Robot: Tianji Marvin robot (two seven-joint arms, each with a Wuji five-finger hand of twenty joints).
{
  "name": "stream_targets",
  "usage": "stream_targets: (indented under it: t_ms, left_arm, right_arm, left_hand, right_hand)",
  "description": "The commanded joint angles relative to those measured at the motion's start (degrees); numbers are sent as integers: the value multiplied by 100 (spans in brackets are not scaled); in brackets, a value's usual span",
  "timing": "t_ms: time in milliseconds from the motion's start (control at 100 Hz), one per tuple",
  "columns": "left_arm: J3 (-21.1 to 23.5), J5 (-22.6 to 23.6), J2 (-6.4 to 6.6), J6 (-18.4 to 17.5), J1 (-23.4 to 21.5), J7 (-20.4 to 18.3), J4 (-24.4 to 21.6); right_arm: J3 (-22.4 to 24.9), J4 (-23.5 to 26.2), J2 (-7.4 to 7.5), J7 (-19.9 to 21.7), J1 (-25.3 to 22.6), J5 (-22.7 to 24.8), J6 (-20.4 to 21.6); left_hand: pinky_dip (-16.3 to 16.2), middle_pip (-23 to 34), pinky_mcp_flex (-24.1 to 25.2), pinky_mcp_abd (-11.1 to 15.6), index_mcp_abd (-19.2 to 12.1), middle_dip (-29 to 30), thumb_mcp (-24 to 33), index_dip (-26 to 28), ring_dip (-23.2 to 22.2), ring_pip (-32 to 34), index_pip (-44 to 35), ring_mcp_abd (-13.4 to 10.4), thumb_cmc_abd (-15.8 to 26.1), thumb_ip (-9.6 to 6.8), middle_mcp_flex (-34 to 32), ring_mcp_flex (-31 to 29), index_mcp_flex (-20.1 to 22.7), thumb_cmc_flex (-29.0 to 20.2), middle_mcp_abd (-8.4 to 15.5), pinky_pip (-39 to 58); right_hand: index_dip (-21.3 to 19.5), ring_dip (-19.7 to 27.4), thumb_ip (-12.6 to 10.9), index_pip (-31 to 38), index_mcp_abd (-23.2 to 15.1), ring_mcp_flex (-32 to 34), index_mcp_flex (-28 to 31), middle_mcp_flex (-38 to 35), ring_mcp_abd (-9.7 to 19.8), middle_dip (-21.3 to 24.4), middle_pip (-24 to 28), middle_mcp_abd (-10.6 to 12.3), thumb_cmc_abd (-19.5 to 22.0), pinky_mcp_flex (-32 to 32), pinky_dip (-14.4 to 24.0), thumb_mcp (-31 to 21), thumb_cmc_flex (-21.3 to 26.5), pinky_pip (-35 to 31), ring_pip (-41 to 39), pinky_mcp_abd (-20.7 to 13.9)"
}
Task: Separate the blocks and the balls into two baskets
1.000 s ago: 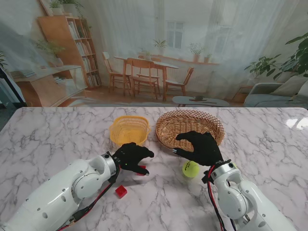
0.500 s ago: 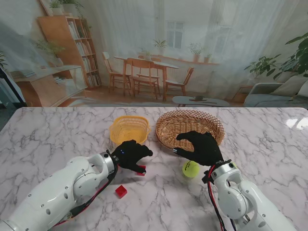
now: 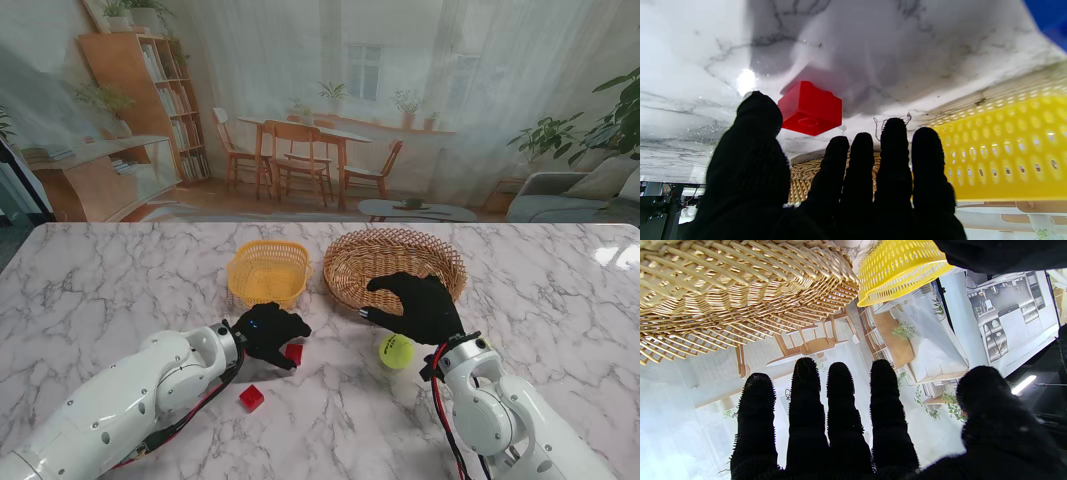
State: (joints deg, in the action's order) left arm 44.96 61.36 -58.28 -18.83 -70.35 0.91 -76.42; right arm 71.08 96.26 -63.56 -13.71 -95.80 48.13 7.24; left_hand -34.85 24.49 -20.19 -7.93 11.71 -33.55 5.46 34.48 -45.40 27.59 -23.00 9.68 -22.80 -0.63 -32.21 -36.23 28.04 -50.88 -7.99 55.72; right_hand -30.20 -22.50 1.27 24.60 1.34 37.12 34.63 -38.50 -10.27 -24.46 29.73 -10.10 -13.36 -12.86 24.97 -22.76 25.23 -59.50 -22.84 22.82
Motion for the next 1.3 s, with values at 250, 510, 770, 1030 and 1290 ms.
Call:
stream_targets:
  t_ms: [250, 510, 770, 1030, 1290]
  left_arm:
    - [-263, 19, 3, 123, 174, 48, 277]
    - [-333, -114, -7, 106, 216, -65, 290]
    - [109, 20, 11, -50, -87, -149, -105]
    - [910, 498, 38, -468, -572, -38, -856]
    - [1151, 628, 28, -484, -474, -94, -1049]
  right_arm:
    - [-30, -34, -5, 44, 19, -1, -40]
    - [-20, -38, -9, 18, 14, 3, -44]
    - [-31, -50, -8, 19, 25, 5, -52]
    - [-39, -55, -6, 26, 31, 8, -60]
    - [-54, -71, -4, 51, 46, 7, -92]
  left_hand:
    - [32, 460, -144, 124, -159, -232, 348, 318, -284, 409, -716, -134, 48, -123, -161, -226, -285, -324, 219, 393]
    - [-32, 530, -359, 106, -573, -1159, 142, 1064, -474, 639, -1686, -169, 308, -159, -668, -549, -142, -1146, 419, 618]
    - [-111, -10, -496, 58, -761, -1864, -46, 927, -585, 787, -2184, -132, 501, -197, -1260, -759, 8, -1546, 479, 785]
    - [-136, -68, -528, 51, -780, -1914, -70, 931, -605, 807, -2211, -131, 510, -184, -1333, -798, 47, -1554, 487, 829]
    - [-136, -98, -505, 50, -795, -1917, -98, 922, -597, 766, -2205, -116, 486, -189, -1326, -787, 60, -1520, 492, 809]
  right_hand:
    - [37, -38, 0, -82, -87, 55, -48, 102, -31, 8, -76, 41, 201, 24, 58, 39, 57, -5, 231, 52]
    - [38, -38, -1, -86, -79, 55, -56, 107, -38, 6, -75, 37, 204, 31, 56, 37, 58, 0, 232, 47]
    - [38, -39, 0, -85, -80, 58, -55, 106, -32, 5, -73, 45, 202, 25, 57, 42, 55, -1, 230, 44]
    - [38, -40, -2, -86, -81, 60, -57, 105, -41, 5, -73, 40, 210, 27, 57, 38, 59, 0, 228, 50]
    - [38, -40, -1, -86, -82, 56, -59, 109, -34, 6, -76, 43, 204, 27, 58, 42, 56, -1, 230, 47]
